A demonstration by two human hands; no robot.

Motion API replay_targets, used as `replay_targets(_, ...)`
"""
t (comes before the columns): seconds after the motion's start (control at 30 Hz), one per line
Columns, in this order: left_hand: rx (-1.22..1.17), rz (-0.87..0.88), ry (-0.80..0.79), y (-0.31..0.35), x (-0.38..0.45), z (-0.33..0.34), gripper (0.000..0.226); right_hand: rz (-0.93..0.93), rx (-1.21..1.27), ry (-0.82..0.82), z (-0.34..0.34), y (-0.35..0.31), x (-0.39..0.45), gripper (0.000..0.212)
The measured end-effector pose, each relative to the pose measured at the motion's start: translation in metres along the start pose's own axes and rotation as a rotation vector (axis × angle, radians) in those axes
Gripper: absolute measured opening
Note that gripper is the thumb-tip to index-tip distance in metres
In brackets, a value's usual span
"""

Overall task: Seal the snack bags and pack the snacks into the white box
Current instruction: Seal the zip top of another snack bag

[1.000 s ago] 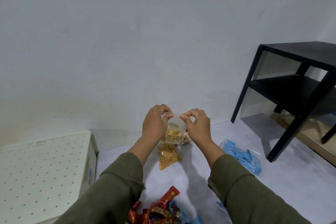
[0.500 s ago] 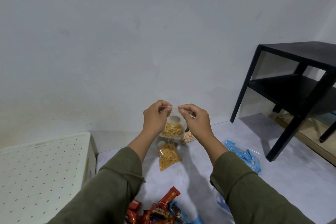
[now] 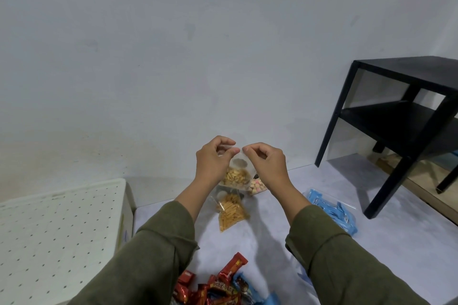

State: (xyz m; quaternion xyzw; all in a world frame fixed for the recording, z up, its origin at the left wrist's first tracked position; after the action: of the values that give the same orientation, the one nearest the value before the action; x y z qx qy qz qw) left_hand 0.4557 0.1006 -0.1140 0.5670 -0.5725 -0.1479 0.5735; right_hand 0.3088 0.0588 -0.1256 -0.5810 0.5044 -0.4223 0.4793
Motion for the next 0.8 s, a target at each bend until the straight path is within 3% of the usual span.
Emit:
replay_targets(0.5,0.021,0.043,-0.002,0.001,-0.002,-0.009,0.007,0.01,0.048,-0.011,0.007,-0.001,-0.009,0.011)
replay_targets(0.8,0.024,0.052,-0.024,0.0,-0.003,-0.01,0.008,-0.054,-0.03,0.0,0.013,-0.005,-0.01,0.031)
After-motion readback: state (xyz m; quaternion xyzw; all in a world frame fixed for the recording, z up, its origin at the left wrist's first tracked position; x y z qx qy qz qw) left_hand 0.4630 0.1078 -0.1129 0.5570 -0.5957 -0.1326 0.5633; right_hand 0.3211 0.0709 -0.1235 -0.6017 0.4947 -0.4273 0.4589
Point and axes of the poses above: each hand's wrist, its own x-axis towards the middle knuckle, its own z-axis out of the palm, y = z × x, the point moved 6 cm from there along x, towards the middle knuckle, and after that the axes turned 15 degrees about z, right-handed, at the moved point
